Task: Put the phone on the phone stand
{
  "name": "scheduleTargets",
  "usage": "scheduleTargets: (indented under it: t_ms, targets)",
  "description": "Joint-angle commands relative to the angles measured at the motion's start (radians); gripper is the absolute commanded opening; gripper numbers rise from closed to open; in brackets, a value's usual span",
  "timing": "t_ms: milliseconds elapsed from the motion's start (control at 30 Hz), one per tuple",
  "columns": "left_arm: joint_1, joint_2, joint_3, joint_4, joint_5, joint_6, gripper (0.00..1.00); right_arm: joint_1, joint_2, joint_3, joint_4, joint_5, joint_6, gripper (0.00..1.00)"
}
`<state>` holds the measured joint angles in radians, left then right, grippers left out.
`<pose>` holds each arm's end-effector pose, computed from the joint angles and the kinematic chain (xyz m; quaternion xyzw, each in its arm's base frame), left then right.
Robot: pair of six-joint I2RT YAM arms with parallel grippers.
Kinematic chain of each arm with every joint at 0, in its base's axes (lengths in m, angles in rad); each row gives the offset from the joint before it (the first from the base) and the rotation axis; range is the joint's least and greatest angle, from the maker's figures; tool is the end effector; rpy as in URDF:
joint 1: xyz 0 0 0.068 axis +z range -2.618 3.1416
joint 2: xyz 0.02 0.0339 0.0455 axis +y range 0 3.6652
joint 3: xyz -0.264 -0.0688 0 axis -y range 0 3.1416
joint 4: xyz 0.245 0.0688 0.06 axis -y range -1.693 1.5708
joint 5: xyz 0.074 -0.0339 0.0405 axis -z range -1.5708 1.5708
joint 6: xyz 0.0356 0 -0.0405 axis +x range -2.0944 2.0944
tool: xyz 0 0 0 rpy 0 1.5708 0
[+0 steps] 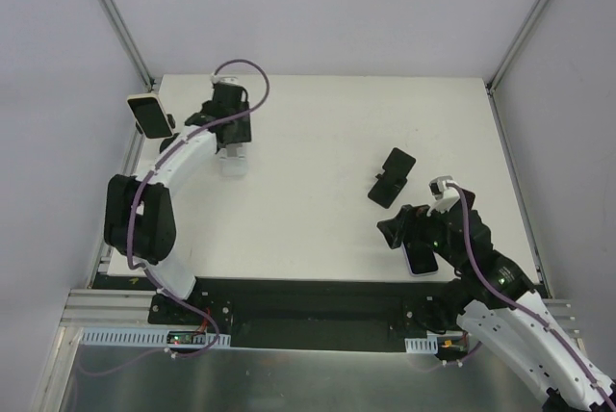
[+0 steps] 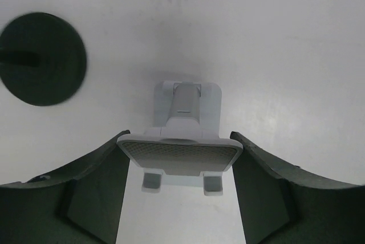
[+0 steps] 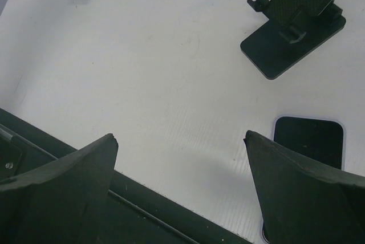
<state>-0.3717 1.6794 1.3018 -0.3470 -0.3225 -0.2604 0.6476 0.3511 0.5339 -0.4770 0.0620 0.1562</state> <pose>0.3574 -0.1272 0.2700 -0.0158 0.9023 0.0132 0.4307 0.0866 0.0628 0.2761 -0.1773 0.7831 0.2100 0.5578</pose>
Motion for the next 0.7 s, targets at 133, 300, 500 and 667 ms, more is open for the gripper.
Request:
scheduleTargets:
  t_ms: [133,300,500,667]
  targets:
    - [0.192,-0.026,0.054,0.095,0.191,0.25,0.0,-0.002,0.038,-0.02,0.078,-0.042,0.011,0.96]
    - [0.234,0.029,0.089,0.115,0.198,0.251,0.0,-0.002,0.035,-0.025,0.074,-0.039,0.017,0.96]
    - [0.297,0.06,0.113,0.14,0.247,0.283,0.0,-0.002,0.02,-0.023,0.04,-0.024,0.019,0.96]
    - [0.32,0.086,0.116,0.172,0.243,0.276,0.0,-0.002,0.031,-0.005,0.032,-0.022,0.02,0.96]
